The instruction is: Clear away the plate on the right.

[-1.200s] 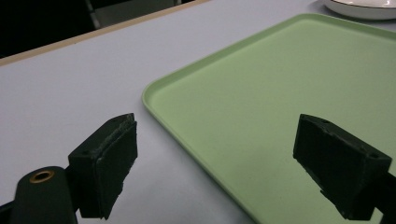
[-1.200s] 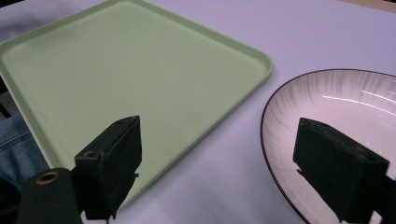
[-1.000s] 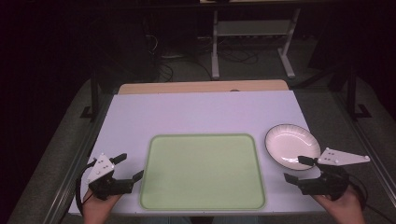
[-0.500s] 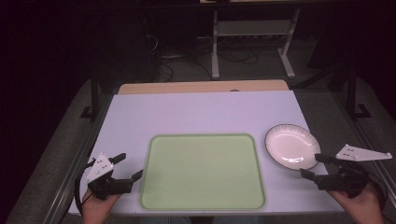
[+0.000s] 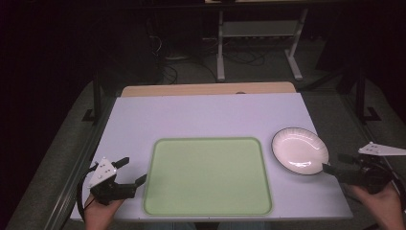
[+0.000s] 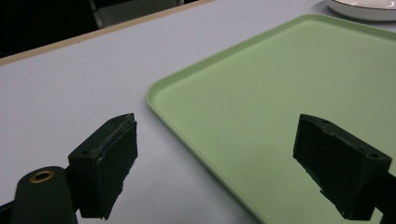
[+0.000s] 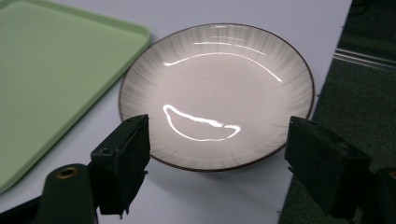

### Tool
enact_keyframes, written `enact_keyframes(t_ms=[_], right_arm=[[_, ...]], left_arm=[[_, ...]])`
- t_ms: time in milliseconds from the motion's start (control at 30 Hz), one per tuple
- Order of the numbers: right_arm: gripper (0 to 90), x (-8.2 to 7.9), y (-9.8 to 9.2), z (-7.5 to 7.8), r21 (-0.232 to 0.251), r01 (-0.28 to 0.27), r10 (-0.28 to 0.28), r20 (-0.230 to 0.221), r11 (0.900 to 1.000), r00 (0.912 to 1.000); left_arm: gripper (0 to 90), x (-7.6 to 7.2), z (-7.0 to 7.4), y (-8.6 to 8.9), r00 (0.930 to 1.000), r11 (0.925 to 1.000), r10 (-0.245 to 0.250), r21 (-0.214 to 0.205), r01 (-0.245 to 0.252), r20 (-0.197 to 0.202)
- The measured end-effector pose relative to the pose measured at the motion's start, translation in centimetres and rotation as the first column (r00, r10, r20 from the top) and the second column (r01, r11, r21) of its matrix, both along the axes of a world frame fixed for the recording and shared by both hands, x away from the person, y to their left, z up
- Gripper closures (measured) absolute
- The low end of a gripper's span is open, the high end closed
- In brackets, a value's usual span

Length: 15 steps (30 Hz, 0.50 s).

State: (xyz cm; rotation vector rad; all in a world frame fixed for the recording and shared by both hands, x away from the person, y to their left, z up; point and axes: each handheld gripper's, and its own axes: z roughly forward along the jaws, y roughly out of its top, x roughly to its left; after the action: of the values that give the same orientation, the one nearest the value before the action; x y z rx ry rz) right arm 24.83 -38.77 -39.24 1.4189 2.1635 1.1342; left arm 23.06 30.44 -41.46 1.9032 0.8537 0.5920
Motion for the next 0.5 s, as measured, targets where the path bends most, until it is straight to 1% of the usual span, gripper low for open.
enact_keyframes(t_ms=[200,233,267,333,367,400,433,467,500], right_arm=[[23.5,1.7,-1.3,-0.5,0.007,0.048,-0.047,-0.033,0.9988,0.9983],[23.5,1.7,-1.3,-0.5,0.007,0.048,-0.047,-0.033,0.9988,0.9983],[28.1,2.4,-1.8,-0.7,0.010,0.059,-0.058,-0.051,0.9982,0.9970],[29.5,3.1,-2.0,-0.9,0.004,0.075,-0.074,-0.067,0.9972,0.9950],[29.5,3.1,-2.0,-0.9,0.004,0.075,-0.074,-0.067,0.9972,0.9950],[31.2,3.9,-2.3,-1.1,-0.003,0.082,-0.082,-0.086,0.9966,0.9929],[31.2,3.9,-2.3,-1.1,-0.003,0.082,-0.082,-0.086,0.9966,0.9929],[33.4,4.7,-2.5,-1.3,-0.006,0.089,-0.090,-0.106,0.9960,0.9904],[33.4,4.7,-2.5,-1.3,-0.006,0.089,-0.090,-0.106,0.9960,0.9904]], left_arm=[[13.6,0.1,-0.1,0.0,1.0000,1.0000,0.001,-0.004,-0.001,-0.004],[13.6,0.1,-0.1,0.0,1.0000,1.0000,0.001,-0.004,-0.001,-0.004],[13.6,0.1,-0.1,0.0,1.0000,1.0000,0.001,-0.004,-0.001,-0.005],[13.6,0.1,-0.1,0.0,1.0000,1.0000,0.002,-0.002,-0.002,-0.006],[13.6,0.1,-0.1,0.0,1.0000,1.0000,0.002,-0.002,-0.002,-0.006],[13.6,0.1,-0.1,0.0,1.0000,1.0000,0.002,-0.001,-0.002,-0.006],[13.6,0.1,-0.1,0.0,1.0000,1.0000,0.003,-0.002,-0.003,-0.006],[13.6,0.1,-0.1,0.0,1.0000,1.0000,0.002,-0.003,-0.002,-0.007],[13.6,0.1,-0.1,0.0,1.0000,1.0000,0.002,-0.003,-0.002,-0.007]])
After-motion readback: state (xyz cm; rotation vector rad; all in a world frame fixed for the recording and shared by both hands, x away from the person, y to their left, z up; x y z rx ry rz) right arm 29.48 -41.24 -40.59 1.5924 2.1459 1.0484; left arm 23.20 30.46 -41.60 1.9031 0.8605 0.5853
